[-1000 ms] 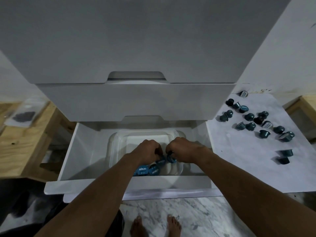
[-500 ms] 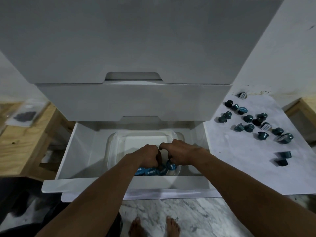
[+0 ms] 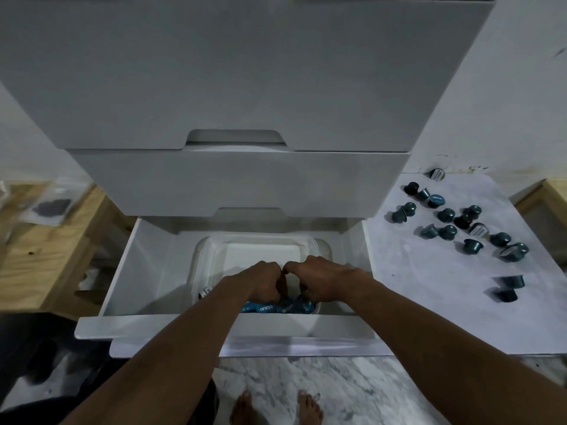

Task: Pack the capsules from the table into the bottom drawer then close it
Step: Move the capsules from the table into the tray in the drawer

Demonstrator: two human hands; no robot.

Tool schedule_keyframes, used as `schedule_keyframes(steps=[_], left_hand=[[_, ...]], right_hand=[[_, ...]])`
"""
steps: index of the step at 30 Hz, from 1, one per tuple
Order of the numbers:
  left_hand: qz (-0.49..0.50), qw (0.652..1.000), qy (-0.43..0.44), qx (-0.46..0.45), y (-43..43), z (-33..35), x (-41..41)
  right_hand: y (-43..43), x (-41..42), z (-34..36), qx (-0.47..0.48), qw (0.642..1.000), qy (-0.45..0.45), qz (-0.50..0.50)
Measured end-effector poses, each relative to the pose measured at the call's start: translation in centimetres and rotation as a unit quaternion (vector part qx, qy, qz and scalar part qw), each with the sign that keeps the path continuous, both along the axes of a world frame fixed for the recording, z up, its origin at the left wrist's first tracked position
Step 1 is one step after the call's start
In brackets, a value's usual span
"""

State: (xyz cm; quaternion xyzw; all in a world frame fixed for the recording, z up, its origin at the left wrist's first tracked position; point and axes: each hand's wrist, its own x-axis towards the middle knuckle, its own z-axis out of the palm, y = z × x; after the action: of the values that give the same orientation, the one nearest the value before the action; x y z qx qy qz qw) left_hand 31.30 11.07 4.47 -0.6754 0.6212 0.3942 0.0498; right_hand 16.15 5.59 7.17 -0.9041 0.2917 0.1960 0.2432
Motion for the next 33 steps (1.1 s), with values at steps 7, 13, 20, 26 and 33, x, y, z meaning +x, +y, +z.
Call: schedule_keyframes(steps=[7, 13, 20, 26, 33], left_hand=[[0.036, 0.997, -0.031, -0.067, 0.2, 0.7, 0.2], [0.104, 0.963, -0.157, -0.191, 1.5, 2.1, -0.2], [0.067, 0.884, -0.232, -0.4, 4.2, 4.6, -1.3], [0.028, 0.815, -0.236, -0.529, 5.9, 6.8, -1.1], [-0.007, 0.799, -0.209, -0.564, 6.8, 8.7, -3.1]], right_hand=[[-0.5, -0.6, -0.4, -0.04, 0.995, -0.046, -0.078], [0.0, -1.0, 0.7, -0.162, 0.975, -0.109, -0.107], [2.8, -1.7, 2.5, -0.222, 0.943, -0.127, -0.215], [6.4, -2.8, 4.7, -0.293, 0.894, -0.197, -0.277], [10.0, -6.4, 6.2, -0.338, 0.854, -0.224, -0.326]])
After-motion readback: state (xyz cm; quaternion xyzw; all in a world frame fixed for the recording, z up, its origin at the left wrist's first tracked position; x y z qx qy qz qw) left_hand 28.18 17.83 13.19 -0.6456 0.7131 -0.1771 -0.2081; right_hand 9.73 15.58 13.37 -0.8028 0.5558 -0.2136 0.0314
